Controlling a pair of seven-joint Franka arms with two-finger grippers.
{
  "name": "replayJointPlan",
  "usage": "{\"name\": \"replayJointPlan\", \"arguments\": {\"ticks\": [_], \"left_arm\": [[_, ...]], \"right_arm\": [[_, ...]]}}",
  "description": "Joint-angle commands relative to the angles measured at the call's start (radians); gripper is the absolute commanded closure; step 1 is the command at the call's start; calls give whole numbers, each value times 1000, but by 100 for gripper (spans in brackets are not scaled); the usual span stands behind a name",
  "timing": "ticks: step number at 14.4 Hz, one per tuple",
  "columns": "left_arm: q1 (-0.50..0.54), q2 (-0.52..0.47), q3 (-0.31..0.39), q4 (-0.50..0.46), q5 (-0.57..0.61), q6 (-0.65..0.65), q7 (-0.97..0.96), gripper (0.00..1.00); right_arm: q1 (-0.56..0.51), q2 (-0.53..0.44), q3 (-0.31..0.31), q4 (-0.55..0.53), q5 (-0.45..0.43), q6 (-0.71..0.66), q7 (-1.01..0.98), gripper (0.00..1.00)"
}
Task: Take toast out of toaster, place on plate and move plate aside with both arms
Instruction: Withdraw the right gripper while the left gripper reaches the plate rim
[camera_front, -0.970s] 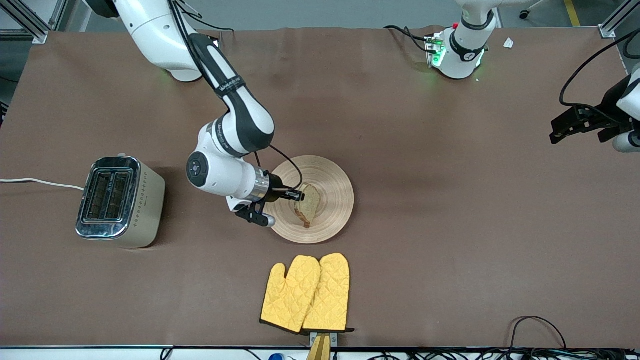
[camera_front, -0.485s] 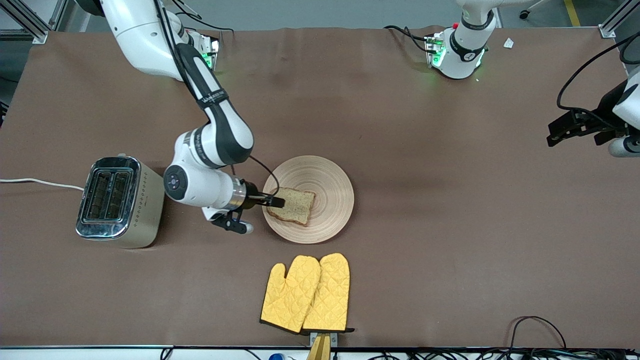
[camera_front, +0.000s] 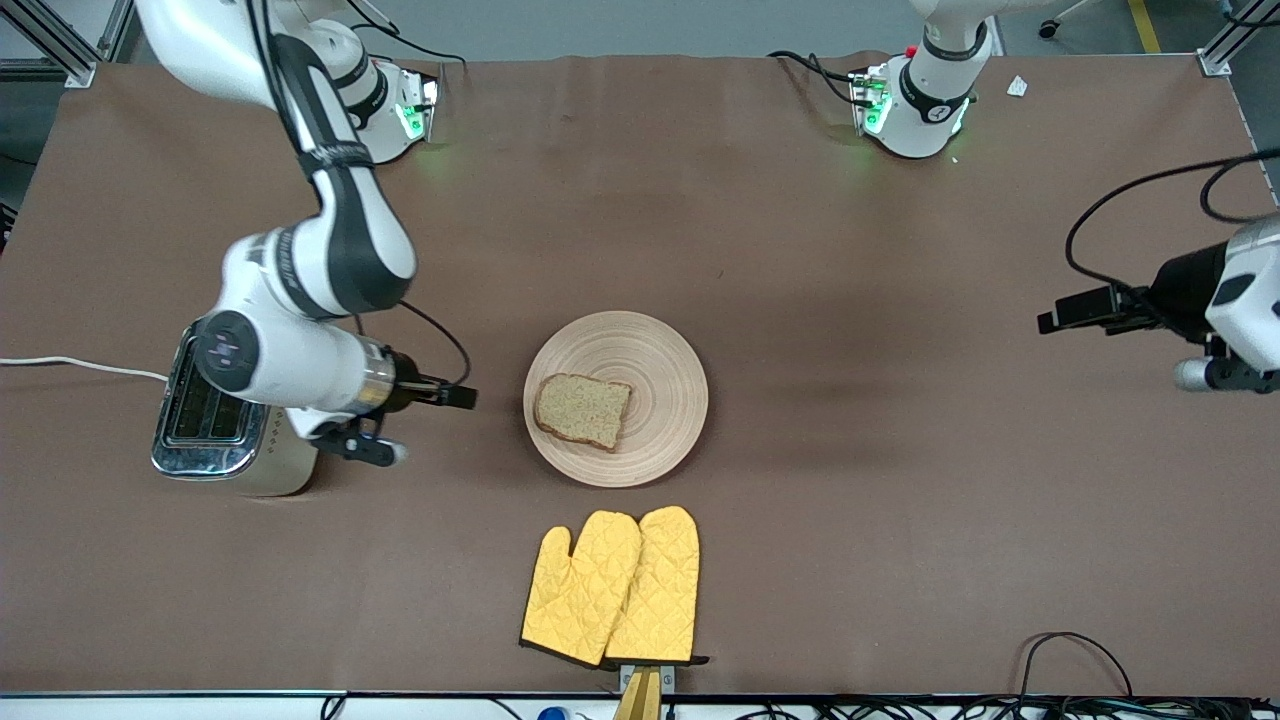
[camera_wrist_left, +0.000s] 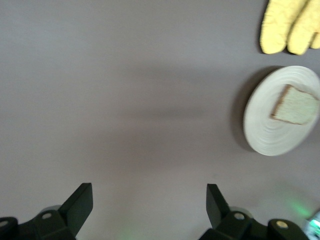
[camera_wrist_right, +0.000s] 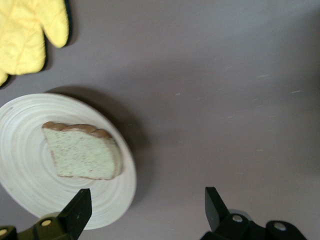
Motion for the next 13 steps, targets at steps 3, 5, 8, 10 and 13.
{"name": "replayJointPlan", "arguments": {"ticks": [3,5,8,10,13], "left_arm": [[-7,149,-11,13,-220,51,85,0],[-20,238,-16,12,-331,94,176,1],[-53,355,-40,12,-440,183,297,5],[-90,430,-71,12,-469,275,367,11],[-170,499,-96,12,-558,393,409,23]], "right_arm": [[-31,-157,-35,-50,-234,-37,-44,0],[-116,-215,-35,-70,-234,-54,-183,0],[-199,-313,-35,-136,-234,-54,-321,0],[-245,-375,-35,-169,-235,-56,-416,0],[-267,-456,-36,-180,-266,-100,-472,0]]}}
